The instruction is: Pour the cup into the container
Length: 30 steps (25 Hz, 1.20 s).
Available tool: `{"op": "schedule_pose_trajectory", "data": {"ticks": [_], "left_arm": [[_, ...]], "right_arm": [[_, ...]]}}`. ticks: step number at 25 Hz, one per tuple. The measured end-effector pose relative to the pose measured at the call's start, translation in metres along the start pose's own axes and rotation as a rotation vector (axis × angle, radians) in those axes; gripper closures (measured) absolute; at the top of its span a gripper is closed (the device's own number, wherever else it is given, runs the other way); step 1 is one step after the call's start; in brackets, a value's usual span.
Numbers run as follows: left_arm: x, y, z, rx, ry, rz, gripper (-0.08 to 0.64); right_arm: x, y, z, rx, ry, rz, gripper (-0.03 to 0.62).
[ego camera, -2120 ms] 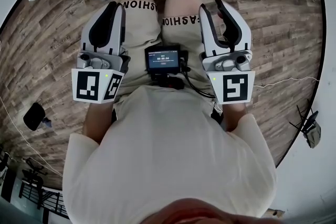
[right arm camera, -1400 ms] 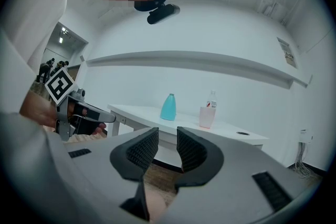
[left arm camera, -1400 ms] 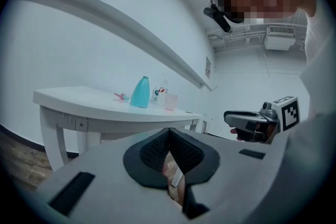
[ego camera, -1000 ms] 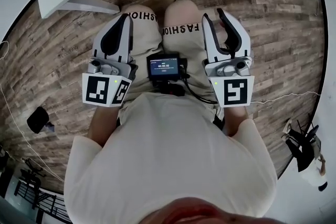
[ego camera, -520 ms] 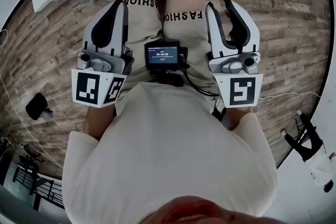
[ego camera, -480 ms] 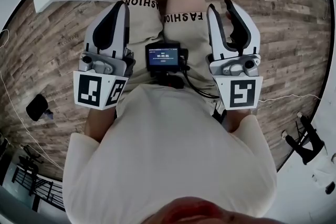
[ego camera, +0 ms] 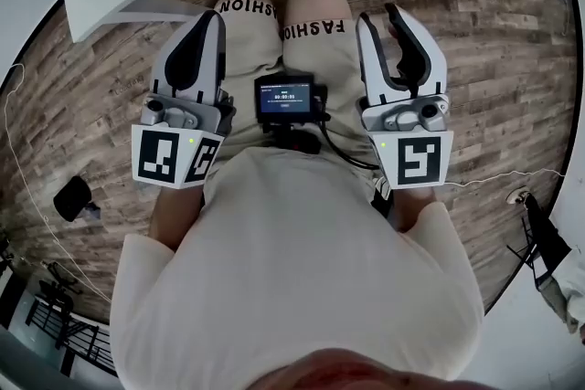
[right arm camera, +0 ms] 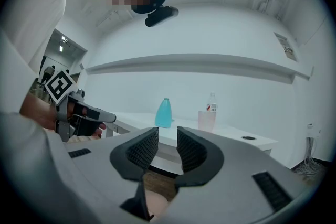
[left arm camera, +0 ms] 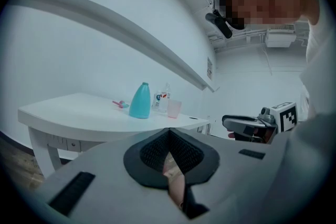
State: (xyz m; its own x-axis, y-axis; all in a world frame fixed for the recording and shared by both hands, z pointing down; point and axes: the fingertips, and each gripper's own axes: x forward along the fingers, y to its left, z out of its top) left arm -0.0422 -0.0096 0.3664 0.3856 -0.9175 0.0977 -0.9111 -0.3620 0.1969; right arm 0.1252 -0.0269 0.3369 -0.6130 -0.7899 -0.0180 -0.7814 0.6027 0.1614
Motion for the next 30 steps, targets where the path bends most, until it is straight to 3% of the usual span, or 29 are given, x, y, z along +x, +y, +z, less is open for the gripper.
{"op": "schedule_pose_trajectory", "data": {"ticks": [7,19,30], "left_arm": [[0.004,-0.003,-0.004,-0.023,0.011,-0.009,0.548],[-0.019,-0.026,0.010,0.013,-0.009,-0.042,0.548],[-0.011,-0.041,0.006,0.021,0.016,-0.029,0.548]], "right_arm": [[-0.003,-0.005,-0.001,0.002,0.019,-0.007,0.497],[-0.028,0.006,0.025,-0.043,-0.024,-0.032,0.497],[-0.044,-0.014,0.019,0.004,-0.037,-0.045,0.495]]}}
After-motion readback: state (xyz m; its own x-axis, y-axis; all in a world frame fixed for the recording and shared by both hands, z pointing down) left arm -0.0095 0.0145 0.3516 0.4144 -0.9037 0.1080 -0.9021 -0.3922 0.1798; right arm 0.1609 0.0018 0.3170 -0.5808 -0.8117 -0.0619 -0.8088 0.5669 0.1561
